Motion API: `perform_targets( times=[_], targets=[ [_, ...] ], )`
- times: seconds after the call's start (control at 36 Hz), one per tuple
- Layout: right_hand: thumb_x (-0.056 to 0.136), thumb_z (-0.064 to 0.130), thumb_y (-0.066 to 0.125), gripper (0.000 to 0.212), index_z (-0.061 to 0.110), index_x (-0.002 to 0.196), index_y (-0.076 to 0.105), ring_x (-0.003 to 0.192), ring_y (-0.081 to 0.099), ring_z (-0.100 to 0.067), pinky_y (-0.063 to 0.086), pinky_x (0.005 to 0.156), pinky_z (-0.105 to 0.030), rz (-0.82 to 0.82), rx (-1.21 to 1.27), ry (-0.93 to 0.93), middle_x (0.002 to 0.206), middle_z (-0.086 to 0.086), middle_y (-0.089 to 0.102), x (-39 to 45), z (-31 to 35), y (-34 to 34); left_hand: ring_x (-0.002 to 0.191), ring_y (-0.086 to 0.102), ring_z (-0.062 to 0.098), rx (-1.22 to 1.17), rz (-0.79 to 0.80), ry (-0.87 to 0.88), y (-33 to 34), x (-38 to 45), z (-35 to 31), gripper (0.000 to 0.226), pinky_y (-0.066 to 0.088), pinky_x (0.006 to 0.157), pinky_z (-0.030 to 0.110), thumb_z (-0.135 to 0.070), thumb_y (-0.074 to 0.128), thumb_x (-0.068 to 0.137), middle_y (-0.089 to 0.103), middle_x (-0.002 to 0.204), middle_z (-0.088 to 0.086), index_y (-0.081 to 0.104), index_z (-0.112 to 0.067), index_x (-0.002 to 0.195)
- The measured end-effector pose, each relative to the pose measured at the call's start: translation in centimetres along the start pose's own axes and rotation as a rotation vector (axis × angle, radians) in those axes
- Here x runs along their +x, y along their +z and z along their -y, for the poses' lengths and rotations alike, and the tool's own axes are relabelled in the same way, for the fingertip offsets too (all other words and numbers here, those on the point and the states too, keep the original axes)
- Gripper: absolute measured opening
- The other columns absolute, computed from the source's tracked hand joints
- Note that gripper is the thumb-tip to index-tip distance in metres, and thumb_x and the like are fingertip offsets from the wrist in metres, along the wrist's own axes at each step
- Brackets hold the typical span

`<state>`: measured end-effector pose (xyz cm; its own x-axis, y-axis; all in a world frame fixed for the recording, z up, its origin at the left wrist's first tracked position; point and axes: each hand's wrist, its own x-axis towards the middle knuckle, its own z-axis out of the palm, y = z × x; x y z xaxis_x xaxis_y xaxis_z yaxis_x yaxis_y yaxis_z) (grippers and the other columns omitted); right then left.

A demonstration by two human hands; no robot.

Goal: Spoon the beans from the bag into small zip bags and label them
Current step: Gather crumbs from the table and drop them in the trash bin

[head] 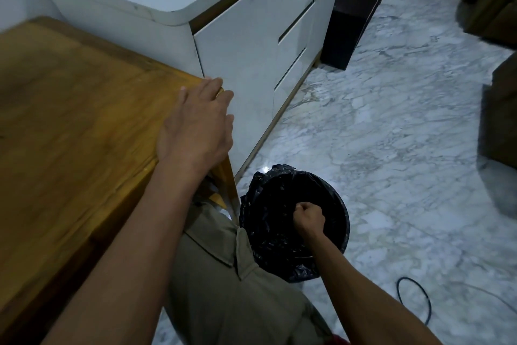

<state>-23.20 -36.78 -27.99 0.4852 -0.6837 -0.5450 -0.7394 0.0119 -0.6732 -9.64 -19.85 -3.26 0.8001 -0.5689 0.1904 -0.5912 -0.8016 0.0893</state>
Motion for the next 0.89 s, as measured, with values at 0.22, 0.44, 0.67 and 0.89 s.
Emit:
perform_targets(
  times=[0.22, 0.44, 0.67, 0.89],
  targets=[
    [0.097, 0.019, 0.058, 0.023, 0.01, 0.113, 0.072, 0.096, 0.065, -0.025, 0.051, 0.086, -0.031, -0.016, 0.043, -0.035, 0.094, -0.007, 0.07, -1.0, 1.0, -0.2, 0.151, 0.02, 0.019, -0.009, -0.009, 0.005, -0.1, -0.1, 0.0, 0.047, 0.014, 0.124, 0.044, -0.029, 0.044, 0.103, 0.028, 0.162, 0.002, 0.039, -0.02, 0.149],
    [0.094, 0.021, 0.064, 0.026, 0.016, 0.119, 0.07, 0.097, 0.064, -0.017, 0.053, 0.092, -0.031, -0.003, 0.167, -0.178, 0.109, -0.002, 0.071, -4.1, 6.2, -0.6, 0.149, 0.026, 0.018, -0.123, 0.003, -0.003, -1.2, -0.6, 0.4, 0.049, 0.017, 0.124, 0.044, -0.034, 0.052, 0.101, 0.032, 0.161, -0.001, 0.044, -0.021, 0.147],
    [0.096, 0.024, 0.064, 0.019, 0.026, 0.114, 0.067, 0.096, 0.063, -0.001, 0.051, 0.083, -0.022, 0.02, 0.39, -0.503, 0.109, 0.011, 0.068, -12.6, 14.3, -3.1, 0.117, 0.056, 0.02, -0.449, -0.097, -0.172, -4.5, -4.0, 1.2, 0.044, 0.047, 0.098, 0.032, -0.031, 0.059, 0.098, 0.061, 0.132, 0.003, 0.054, -0.018, 0.139],
    [0.094, 0.022, 0.066, 0.018, 0.028, 0.11, 0.069, 0.088, 0.066, 0.001, 0.053, 0.074, -0.016, 0.21, 0.444, -0.89, 0.093, 0.013, 0.07, -22.0, 20.3, -2.5, 0.126, 0.053, 0.016, -0.429, -0.224, -0.358, -8.1, -9.9, 5.1, 0.043, 0.045, 0.106, 0.036, -0.033, 0.062, 0.095, 0.059, 0.138, 0.0, 0.057, -0.023, 0.137]
  ],
)
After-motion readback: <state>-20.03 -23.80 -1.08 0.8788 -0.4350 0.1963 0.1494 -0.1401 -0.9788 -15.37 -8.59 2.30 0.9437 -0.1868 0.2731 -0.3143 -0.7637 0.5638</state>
